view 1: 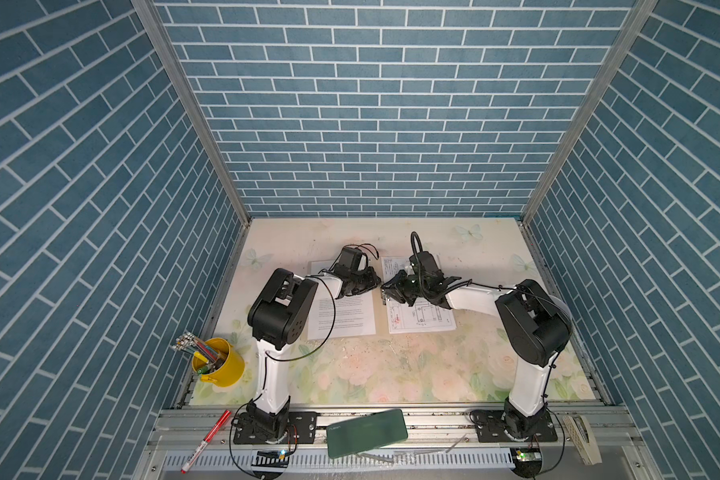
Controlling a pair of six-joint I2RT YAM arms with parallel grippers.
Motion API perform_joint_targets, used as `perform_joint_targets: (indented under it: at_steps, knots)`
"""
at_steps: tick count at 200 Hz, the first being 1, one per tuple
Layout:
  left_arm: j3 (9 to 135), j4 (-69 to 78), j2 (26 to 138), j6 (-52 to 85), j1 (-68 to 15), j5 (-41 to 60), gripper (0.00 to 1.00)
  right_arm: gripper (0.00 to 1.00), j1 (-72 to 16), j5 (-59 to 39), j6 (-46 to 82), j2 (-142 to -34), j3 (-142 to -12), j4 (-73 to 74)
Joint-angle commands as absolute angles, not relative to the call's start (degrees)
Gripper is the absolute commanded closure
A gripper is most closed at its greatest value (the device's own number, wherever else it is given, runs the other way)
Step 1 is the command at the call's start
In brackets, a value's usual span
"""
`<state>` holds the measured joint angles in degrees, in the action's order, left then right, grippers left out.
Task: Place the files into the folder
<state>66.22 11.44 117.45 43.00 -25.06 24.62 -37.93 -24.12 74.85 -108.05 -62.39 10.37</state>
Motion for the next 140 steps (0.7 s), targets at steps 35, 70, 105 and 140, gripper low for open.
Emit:
perform_joint_targets:
  at_steps: [35, 70, 105, 140]
  knots:
    - [66.29, 10.81, 119.17, 43.21, -25.34, 23.23, 0.84, 0.76, -38.31, -24.61, 77.08, -108.90, -64.08, 11.10]
    - [66.27, 10.72, 119.00, 43.13, -25.33, 23.20, 0.85, 0.78, -38.23, -24.41, 76.66, -108.90, -63.63, 10.88]
    - [66.19, 10.81, 118.88, 43.07, -25.39, 23.24, 0.85, 0.79, -38.20, -24.26, 76.39, -108.79, -63.18, 10.55]
    - [66.13, 10.72, 118.83, 42.98, -25.34, 23.25, 0.86, 0.80, -38.17, -24.35, 76.31, -108.99, -63.03, 10.55]
